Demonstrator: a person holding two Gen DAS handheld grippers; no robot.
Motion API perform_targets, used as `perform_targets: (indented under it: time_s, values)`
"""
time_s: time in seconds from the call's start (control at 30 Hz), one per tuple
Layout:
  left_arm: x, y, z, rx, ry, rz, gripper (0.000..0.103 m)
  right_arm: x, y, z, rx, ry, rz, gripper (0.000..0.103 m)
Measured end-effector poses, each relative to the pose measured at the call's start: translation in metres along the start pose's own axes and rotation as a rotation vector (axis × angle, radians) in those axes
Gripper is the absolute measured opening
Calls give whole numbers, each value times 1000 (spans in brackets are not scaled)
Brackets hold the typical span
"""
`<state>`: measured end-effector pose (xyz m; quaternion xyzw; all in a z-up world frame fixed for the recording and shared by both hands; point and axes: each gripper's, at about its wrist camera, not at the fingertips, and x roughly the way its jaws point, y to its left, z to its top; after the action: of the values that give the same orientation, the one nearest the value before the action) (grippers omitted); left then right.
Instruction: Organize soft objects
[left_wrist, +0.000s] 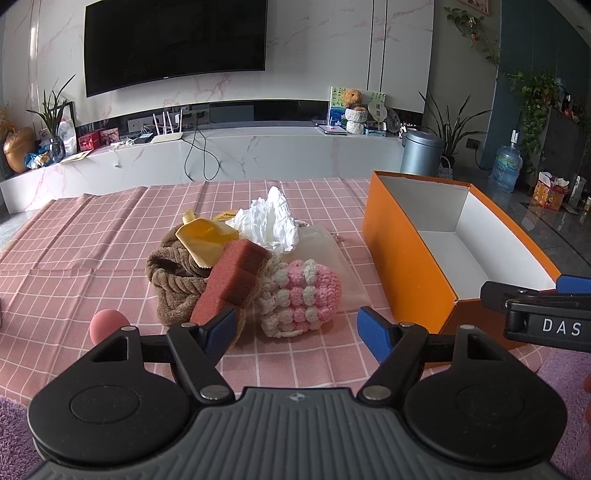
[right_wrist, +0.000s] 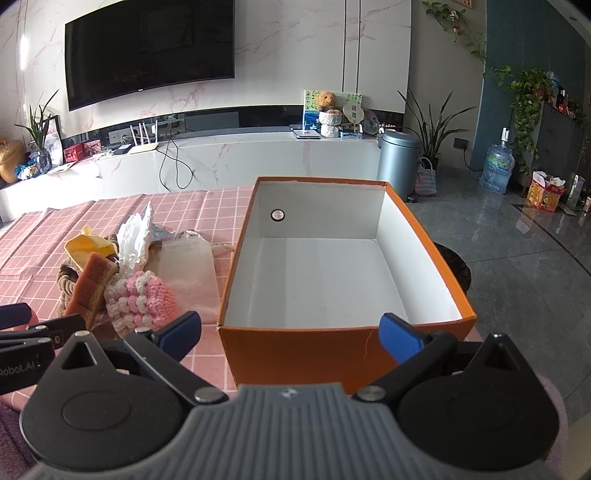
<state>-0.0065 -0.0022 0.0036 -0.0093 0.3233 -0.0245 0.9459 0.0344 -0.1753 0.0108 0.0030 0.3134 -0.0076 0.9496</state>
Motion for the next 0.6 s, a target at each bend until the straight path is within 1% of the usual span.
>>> perform_targets:
  time_s: [0.17, 0.2, 0.27, 0.33, 0.43, 0.5, 0.6]
  values:
    - [2, 8, 2, -24, 8, -21, 87, -1, 7, 3, -25, -35, 50, 99]
    - [2, 10, 2, -26, 3, -26, 85, -1, 10, 4, -39, -40, 63, 93]
    - [3, 13, 4, -17, 3, -29, 80, -1, 16, 4, -74, -42, 90, 86]
    - [4, 18, 4, -17, 3, -31, 73, 2, 25, 6, -110, -45, 122, 82]
    - [10, 30, 6, -32, 23, -40, 66, 4, 39, 9, -168, -60, 176, 75]
    - [15, 37, 8, -32, 29, -42, 66, 8, 49, 12, -203, -62, 217, 68]
    - [24, 48, 11, -18, 37, -18, 66, 19, 62, 16, -248, -49, 271, 65]
